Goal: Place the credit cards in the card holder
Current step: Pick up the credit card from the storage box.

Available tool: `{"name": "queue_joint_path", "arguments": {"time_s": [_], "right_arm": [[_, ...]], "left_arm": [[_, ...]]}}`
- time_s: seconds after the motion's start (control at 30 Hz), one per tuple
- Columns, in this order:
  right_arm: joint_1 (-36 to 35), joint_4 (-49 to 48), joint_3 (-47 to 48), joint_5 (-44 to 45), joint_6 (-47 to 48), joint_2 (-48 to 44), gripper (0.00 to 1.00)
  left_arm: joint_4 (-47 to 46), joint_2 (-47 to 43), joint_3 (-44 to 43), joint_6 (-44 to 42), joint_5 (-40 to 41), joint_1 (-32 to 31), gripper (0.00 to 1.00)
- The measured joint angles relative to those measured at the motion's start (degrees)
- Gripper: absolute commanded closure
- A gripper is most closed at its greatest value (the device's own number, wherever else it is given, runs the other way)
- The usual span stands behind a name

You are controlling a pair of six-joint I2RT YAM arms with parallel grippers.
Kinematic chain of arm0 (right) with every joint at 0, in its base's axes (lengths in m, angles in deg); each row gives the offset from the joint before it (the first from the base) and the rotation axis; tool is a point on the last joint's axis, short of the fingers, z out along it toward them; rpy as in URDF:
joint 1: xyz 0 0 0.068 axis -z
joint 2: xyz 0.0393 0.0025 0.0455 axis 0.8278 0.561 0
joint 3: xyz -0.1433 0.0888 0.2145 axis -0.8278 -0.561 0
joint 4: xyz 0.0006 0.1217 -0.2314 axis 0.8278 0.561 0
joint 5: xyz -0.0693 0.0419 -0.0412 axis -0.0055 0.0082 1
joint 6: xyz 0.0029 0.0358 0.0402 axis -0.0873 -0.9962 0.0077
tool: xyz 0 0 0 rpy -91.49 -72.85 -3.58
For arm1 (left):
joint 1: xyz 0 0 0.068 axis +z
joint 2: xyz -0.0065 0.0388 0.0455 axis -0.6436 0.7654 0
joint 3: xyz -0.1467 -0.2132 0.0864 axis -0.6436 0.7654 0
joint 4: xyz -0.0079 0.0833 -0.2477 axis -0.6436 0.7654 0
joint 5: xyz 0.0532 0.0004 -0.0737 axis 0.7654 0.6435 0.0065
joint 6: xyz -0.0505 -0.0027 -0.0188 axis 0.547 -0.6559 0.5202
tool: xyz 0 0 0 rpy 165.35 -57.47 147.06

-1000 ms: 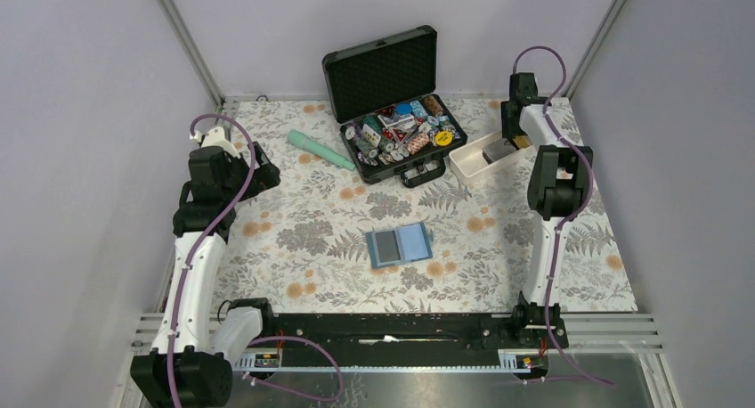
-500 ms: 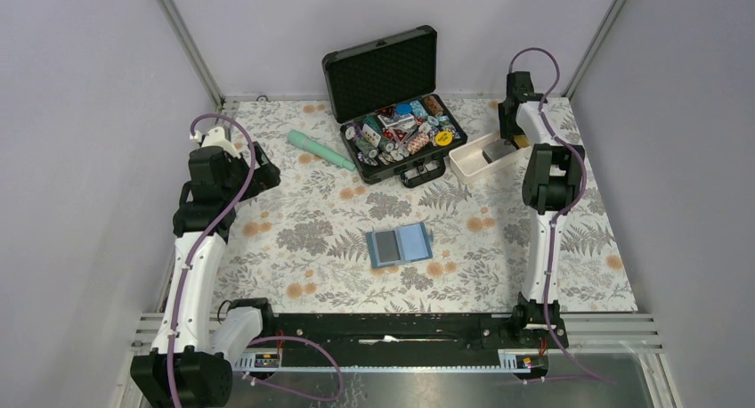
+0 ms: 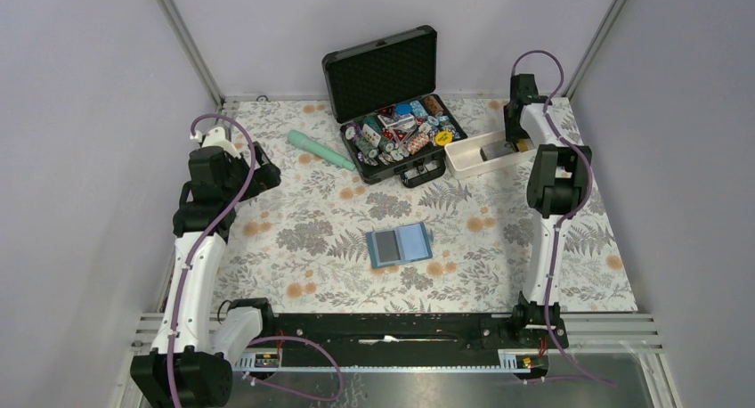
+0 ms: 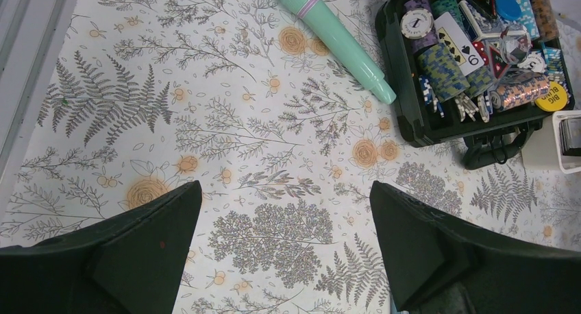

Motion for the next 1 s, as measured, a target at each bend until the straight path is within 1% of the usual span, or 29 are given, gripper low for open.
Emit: {"name": "queue_joint_path", "arguments": {"time_s": [0.23,0.47,0.9,1.0], "right_arm": [[0.1,0.0,-3.8,-0.2,-0.5,-2.6,0.43],[0.1,0.6,-4.0,-0.4,-0.5,-3.2,0.47],[0.1,1.7,-4.0,-0.6,-0.5,-4.2,0.48],[0.0,1.9,-4.0,-0.8,-0.8,-4.6,0.51]], "left_arm": [[0.0,0.0,0.0,0.0,-0.4,0.0,0.01],[0.0,0.0,0.1,0.2,-0.9,-0.1,0.01],[-0.2,-0.6,0.1,0.2,-0.9,-0.2,0.01],[-0.2,-0.7,0.2,0.2,-1.0,-0.3,0.01]]}}
